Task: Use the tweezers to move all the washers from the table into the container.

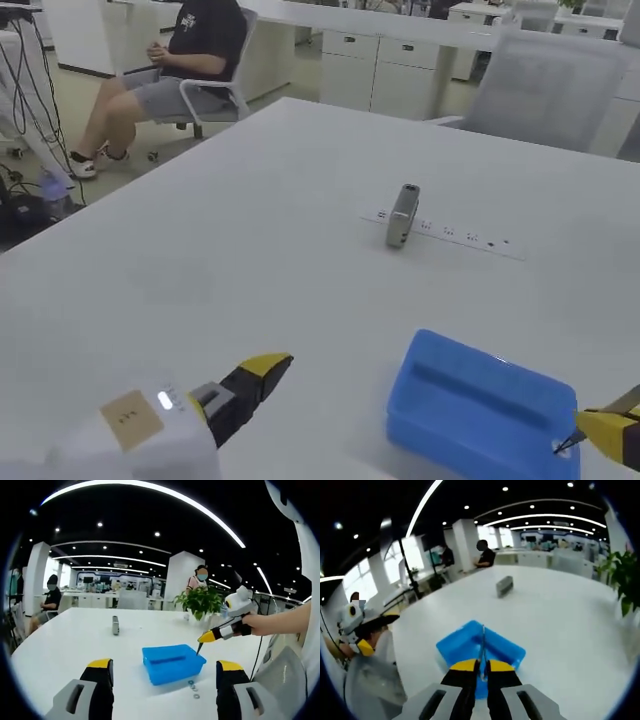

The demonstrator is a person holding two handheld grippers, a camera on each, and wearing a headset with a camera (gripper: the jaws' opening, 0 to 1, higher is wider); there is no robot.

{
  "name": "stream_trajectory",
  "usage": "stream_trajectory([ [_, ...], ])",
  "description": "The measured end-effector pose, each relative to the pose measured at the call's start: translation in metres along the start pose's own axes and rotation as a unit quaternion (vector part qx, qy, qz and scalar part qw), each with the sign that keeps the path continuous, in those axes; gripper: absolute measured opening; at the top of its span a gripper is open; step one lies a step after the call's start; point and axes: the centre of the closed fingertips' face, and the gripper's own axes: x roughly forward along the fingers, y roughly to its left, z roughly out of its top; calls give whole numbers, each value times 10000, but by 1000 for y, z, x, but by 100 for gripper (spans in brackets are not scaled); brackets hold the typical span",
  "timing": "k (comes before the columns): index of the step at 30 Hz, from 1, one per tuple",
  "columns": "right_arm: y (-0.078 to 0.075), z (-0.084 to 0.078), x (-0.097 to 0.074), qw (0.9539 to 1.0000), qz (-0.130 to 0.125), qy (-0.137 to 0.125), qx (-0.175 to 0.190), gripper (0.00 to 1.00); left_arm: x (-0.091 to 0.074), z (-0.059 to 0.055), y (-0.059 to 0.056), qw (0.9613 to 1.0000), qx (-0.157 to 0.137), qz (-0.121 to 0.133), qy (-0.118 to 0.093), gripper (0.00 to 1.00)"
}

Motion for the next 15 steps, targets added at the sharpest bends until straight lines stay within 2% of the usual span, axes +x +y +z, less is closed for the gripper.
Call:
stream_trajectory([
  [6,-8,-6,13,9998,-48,187,-74,3,-1,0,1,10000,-3,29,4,84],
  [15,-17,-16,30,9993,-28,317,-216,3,-1,-3,2,9999,87,61,95,82],
])
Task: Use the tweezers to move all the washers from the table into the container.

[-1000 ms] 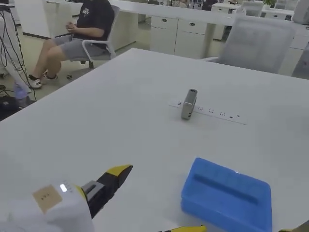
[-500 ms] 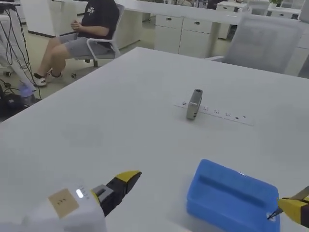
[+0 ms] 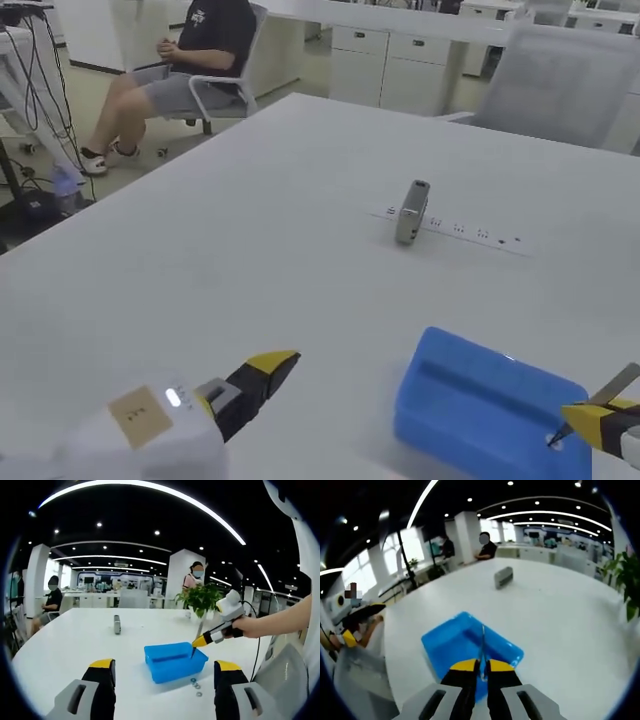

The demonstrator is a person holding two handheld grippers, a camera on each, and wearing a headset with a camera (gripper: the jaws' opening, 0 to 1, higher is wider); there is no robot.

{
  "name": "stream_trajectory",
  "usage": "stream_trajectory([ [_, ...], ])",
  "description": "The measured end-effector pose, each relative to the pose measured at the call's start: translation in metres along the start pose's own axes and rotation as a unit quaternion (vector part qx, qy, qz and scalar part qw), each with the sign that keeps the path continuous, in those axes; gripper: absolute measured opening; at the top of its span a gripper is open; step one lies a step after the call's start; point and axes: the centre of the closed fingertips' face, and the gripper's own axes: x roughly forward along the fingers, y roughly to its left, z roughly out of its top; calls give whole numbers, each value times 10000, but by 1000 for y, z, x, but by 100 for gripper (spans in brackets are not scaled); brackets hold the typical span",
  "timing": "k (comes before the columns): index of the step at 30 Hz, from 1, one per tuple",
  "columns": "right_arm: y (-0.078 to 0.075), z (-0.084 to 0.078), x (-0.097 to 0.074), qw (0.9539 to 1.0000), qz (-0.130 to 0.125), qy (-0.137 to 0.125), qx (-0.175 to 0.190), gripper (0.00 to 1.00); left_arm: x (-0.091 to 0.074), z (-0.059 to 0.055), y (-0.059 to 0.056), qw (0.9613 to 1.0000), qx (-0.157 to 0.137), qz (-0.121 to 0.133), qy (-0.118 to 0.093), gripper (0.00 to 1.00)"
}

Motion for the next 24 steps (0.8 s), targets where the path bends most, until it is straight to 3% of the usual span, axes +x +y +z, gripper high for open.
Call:
stream_trajectory([
  [24,2,-15,17,9991,55,219,-355,4,0,-3,1,9999,50,16,103,78],
])
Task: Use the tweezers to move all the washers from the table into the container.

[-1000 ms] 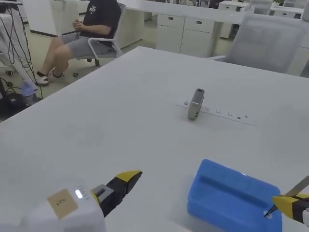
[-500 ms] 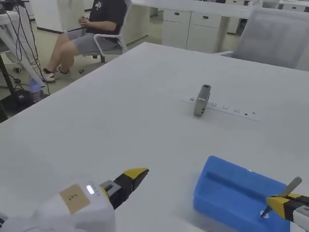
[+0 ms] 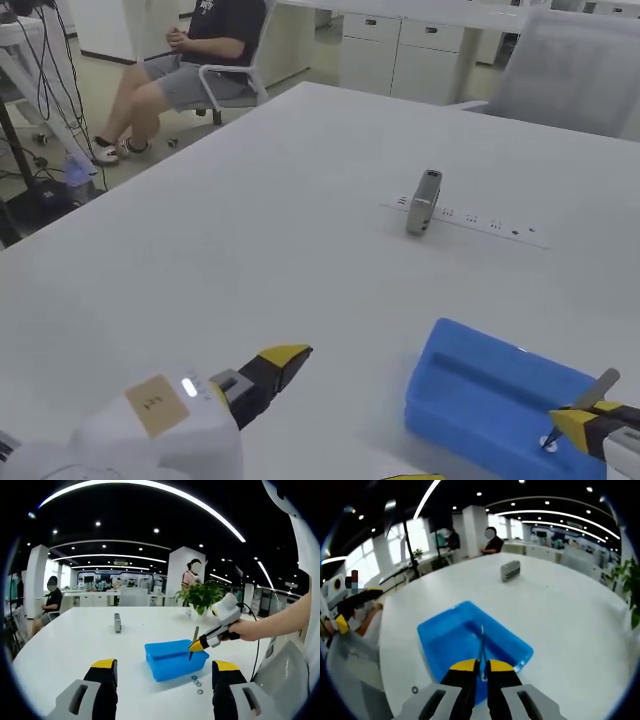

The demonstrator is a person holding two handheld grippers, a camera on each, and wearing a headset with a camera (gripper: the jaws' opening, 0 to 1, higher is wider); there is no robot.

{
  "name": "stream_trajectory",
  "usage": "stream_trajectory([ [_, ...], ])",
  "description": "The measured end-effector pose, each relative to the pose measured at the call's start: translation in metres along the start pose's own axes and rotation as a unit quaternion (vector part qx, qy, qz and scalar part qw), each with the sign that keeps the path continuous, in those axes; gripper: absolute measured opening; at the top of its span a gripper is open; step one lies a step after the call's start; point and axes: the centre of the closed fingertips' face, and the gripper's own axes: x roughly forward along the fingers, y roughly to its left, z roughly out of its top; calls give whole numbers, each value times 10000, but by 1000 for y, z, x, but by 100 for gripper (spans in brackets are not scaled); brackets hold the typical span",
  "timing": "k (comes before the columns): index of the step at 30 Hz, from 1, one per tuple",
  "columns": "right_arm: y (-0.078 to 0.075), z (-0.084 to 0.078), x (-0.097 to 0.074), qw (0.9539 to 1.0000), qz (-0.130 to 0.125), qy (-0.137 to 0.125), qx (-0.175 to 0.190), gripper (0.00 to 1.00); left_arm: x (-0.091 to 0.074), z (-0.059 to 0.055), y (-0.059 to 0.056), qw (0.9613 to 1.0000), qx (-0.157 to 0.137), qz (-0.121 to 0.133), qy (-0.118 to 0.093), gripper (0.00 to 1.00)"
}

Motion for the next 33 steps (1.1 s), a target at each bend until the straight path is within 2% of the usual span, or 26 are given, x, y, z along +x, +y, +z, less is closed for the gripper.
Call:
stream_trajectory([
  [7,1,2,-3,10000,-16,-53,-35,4,0,0,0,10000,1,4,2,78],
  [14,9,17,-18,9996,-29,-278,-83,4,0,-1,0,10000,7,7,24,77],
  [17,19,26,-30,9990,-12,-439,-111,4,0,-1,0,10000,15,2,33,77],
  [24,40,33,-51,9979,49,-641,-92,4,0,-3,-1,10000,26,-21,92,76],
  [28,53,34,-61,9973,150,-723,-27,4,1,-4,-2,9999,49,-40,106,75],
  [33,69,27,-64,9965,324,-774,55,4,0,-4,-2,9999,49,-48,110,74],
])
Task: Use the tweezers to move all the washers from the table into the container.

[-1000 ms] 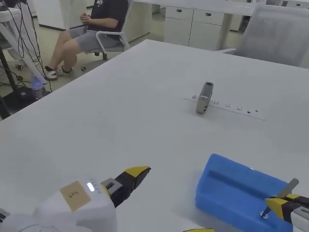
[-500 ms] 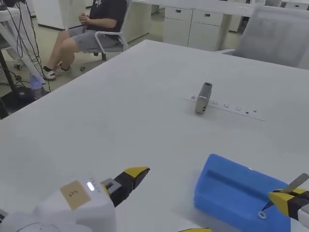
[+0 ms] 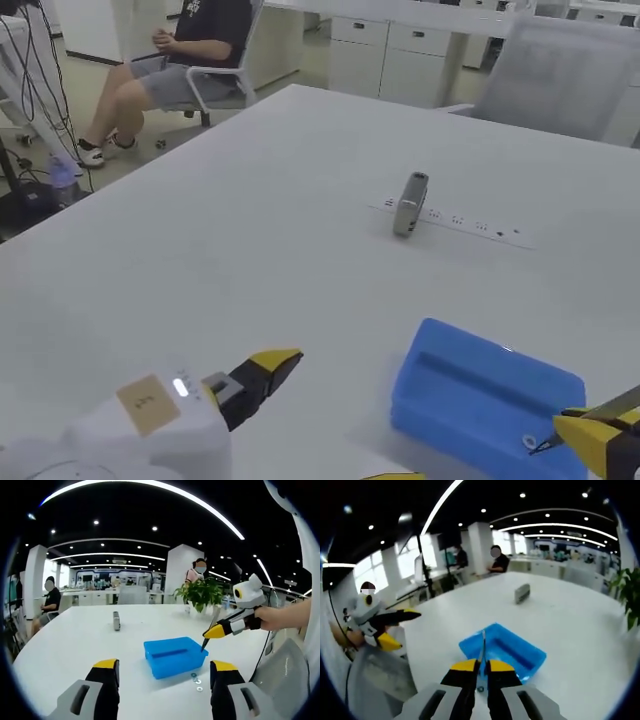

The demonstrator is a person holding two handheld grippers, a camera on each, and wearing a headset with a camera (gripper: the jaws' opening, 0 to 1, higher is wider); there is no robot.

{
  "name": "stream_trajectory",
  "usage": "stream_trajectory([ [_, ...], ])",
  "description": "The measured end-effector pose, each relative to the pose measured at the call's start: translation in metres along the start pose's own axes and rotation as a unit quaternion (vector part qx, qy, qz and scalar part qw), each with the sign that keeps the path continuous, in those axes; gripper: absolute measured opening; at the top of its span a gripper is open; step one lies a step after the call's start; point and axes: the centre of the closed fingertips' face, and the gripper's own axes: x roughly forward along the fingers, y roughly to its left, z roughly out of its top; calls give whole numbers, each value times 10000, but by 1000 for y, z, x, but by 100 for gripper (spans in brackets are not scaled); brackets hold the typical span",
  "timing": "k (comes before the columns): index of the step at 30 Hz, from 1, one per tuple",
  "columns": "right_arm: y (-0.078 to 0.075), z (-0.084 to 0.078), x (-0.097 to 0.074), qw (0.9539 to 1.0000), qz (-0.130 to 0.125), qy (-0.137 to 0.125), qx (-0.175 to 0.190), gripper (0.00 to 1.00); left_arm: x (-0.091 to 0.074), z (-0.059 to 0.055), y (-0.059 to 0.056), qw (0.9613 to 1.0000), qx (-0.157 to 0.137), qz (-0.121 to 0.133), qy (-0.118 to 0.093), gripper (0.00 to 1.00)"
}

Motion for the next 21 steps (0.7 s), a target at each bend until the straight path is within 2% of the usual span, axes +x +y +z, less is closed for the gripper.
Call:
stream_trajectory([
  [7,17,-19,12,9992,349,198,-37,4,0,-1,-1,10000,22,-29,31,74],
  [15,18,-43,32,9969,565,540,-109,4,1,-1,-2,10000,5,-52,25,74],
  [21,17,-53,38,9955,629,691,-181,4,1,-2,-2,10000,6,-46,54,73],
])
